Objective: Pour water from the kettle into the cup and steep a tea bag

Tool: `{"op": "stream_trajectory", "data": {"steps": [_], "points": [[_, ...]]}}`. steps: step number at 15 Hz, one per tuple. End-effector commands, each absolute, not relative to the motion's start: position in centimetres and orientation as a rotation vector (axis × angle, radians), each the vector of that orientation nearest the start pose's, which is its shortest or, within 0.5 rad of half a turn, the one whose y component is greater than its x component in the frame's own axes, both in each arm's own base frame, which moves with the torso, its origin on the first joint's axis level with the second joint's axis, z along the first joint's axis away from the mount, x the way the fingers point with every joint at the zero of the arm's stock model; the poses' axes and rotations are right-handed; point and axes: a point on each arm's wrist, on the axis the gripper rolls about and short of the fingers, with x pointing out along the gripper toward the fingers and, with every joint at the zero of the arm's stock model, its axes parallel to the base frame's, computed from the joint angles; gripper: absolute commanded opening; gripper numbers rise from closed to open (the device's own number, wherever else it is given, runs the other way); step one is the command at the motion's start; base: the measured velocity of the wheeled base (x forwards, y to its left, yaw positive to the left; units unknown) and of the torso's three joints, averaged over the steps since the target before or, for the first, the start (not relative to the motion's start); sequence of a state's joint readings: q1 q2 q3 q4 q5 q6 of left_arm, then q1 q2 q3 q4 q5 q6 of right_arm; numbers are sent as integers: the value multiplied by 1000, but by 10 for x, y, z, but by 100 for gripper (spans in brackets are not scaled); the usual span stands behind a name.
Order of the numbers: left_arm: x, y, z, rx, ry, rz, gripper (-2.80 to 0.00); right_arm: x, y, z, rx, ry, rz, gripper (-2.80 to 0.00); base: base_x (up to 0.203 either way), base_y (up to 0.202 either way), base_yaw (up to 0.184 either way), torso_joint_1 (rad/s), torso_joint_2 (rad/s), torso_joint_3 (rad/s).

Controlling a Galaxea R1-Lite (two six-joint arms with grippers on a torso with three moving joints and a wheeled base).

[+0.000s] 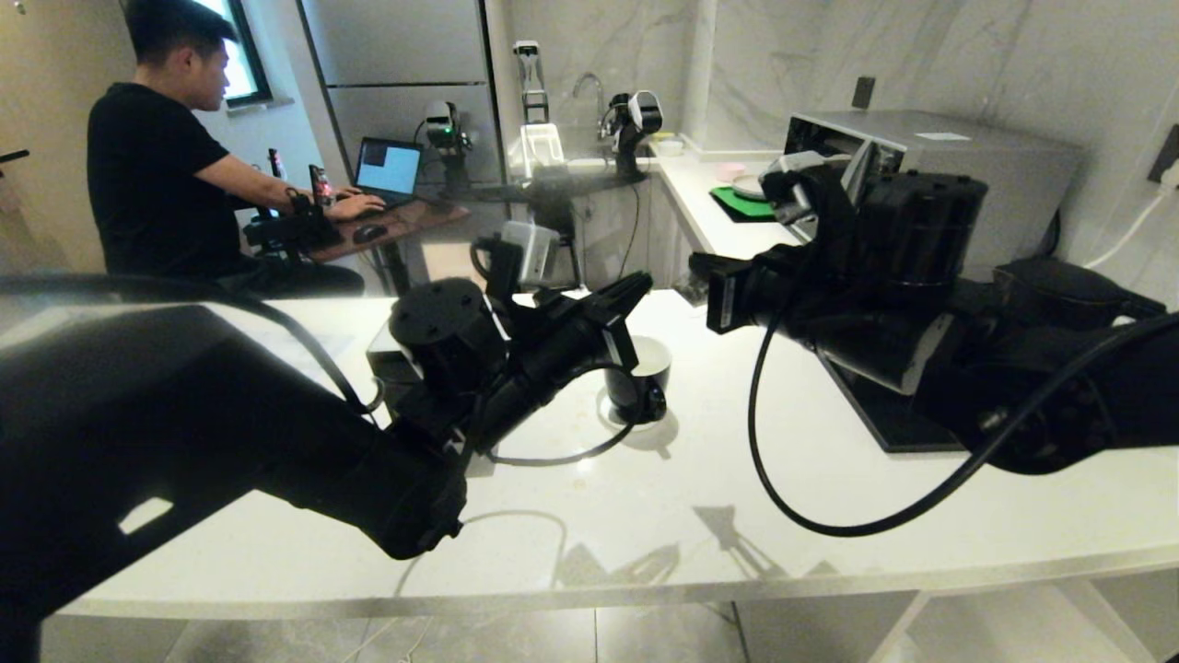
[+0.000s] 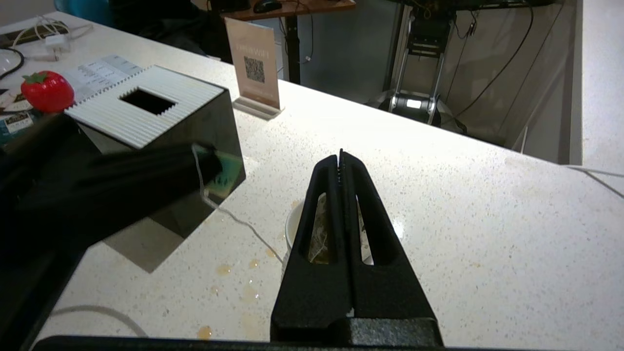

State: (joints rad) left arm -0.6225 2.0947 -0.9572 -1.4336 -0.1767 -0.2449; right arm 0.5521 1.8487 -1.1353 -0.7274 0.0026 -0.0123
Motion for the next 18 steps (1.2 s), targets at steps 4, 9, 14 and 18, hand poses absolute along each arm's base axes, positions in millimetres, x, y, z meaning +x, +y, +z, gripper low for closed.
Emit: {"op": "stream_trajectory", "data": {"steps": [4,9,14,18], "points": [[315,-229,163,-301,-205,-824,-280,308,190,218,-18,19,554,-280,0,0,0,0,0,0],[315,-229,163,-300,-204,-823,-280,308,190,216,-20,26,554,-280,0,0,0,0,0,0],[315,-230,163,-300,-204,-824,-280,305,188,215,-22,31,554,0,0,0,0,0,0,0],[315,-229,163,-300,-206,-823,-280,305,188,219,-18,17,554,0,0,0,0,0,0,0]]}}
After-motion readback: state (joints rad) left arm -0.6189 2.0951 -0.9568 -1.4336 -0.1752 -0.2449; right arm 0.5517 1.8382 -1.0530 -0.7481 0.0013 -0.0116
